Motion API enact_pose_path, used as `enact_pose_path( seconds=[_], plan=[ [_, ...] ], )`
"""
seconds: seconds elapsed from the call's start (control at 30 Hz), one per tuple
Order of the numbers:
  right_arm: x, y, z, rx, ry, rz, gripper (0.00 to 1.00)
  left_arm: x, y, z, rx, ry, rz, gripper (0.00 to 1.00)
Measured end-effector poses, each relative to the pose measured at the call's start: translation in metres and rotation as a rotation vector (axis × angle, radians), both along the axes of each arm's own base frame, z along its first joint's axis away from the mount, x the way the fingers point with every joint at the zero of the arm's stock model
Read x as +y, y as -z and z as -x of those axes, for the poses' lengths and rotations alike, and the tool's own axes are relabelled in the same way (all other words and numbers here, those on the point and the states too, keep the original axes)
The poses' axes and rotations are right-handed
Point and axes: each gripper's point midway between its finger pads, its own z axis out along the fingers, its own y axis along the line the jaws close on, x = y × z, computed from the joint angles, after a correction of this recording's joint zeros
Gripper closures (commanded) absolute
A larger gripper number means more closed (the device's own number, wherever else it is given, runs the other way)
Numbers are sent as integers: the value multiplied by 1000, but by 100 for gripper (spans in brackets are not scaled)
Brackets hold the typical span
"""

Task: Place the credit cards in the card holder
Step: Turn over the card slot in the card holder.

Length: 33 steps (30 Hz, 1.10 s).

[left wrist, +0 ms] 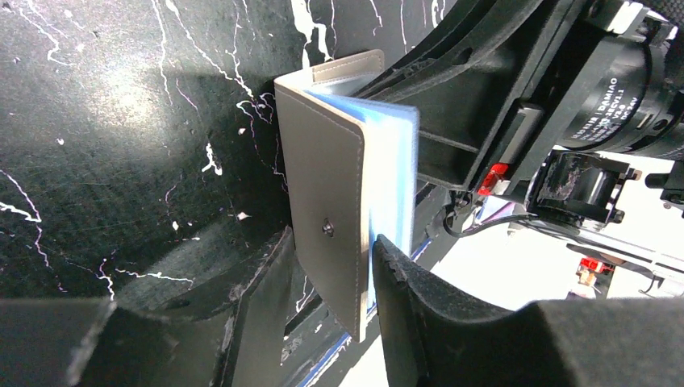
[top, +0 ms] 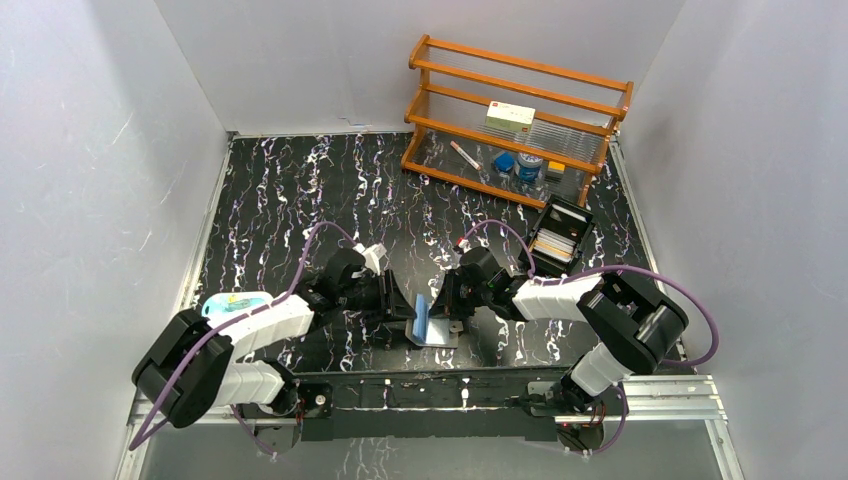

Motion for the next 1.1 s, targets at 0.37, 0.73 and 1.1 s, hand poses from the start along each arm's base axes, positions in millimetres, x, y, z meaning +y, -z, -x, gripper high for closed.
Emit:
enact_pose_path(
  seconds=[0.37,0.73,1.1],
  plan=[
    [0,0,0,0,0,0,83,-2,-1,-1,3,11,3,53],
    [-1,0,3,7,-2,9,83,-5,-8,-4,-10,12,15,46],
    [-2,-1,5,16,-5,38,83,-6,-18,-13,-47,26,-38,41]
  ],
)
